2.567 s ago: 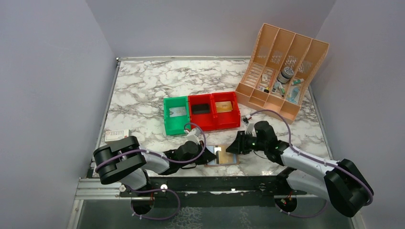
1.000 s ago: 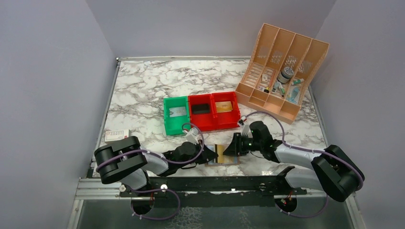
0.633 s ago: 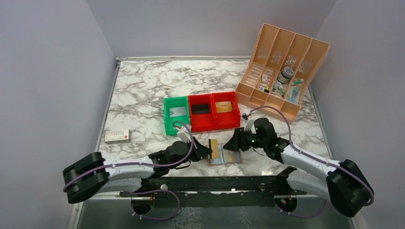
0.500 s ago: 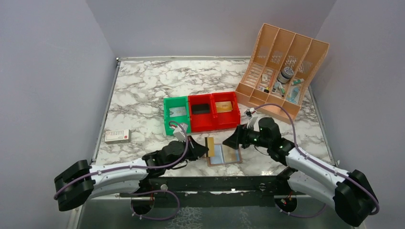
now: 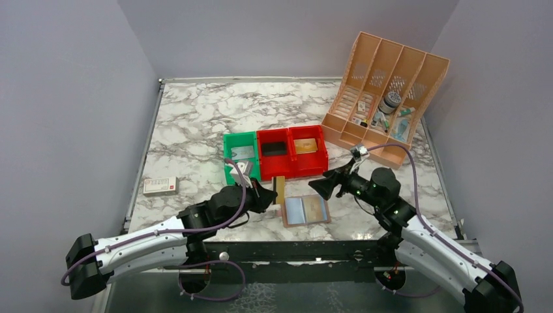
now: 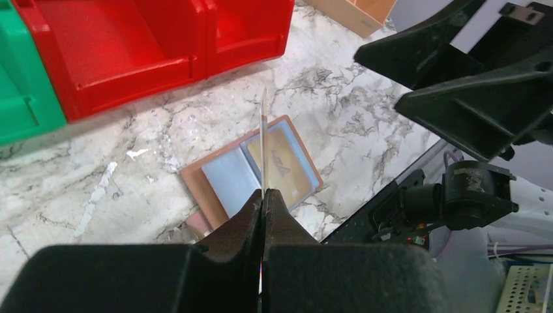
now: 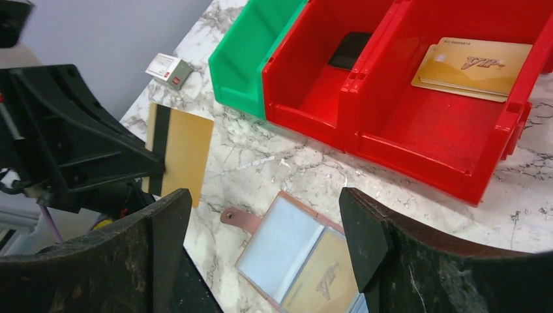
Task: Take the credit cards out of the card holder
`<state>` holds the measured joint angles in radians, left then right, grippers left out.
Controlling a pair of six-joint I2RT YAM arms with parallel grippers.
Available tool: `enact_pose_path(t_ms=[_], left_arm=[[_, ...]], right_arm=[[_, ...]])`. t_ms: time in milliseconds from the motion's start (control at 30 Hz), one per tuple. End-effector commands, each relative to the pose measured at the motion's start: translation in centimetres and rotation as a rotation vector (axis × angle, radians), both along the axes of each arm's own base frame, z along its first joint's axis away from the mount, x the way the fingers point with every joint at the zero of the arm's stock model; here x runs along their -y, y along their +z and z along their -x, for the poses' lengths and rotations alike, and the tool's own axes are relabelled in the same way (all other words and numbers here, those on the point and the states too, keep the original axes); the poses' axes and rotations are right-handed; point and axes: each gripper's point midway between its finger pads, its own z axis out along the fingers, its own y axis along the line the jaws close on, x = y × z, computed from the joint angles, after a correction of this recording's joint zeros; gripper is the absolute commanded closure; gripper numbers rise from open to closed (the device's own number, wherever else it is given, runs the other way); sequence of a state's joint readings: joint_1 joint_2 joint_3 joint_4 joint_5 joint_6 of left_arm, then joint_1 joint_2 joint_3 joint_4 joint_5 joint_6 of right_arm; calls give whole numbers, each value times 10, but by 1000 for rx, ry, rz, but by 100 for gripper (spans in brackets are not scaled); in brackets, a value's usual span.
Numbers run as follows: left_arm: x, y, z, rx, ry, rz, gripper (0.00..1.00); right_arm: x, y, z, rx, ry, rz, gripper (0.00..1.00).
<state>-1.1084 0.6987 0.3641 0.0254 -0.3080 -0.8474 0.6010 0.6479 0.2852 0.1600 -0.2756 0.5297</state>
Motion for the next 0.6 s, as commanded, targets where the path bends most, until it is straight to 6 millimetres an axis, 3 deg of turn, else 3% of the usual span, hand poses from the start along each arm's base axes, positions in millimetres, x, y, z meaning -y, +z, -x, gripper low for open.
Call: enact_pose_path(t_ms=[0,233,400,567], left_arm=[[3,19,-4,122,-64,-52,100],[4,38,-8,121,-186,182,100],[8,35,1,83,-282,281,100],[15,60,14,117,-364,370,100]], right_arm=[[-17,7,-4,21,95,28,15],[-49,4,16,-68,331,-80,18],[-60,11,27,-101,432,-140,19],[-64,21,35,-112,491,-201,27]])
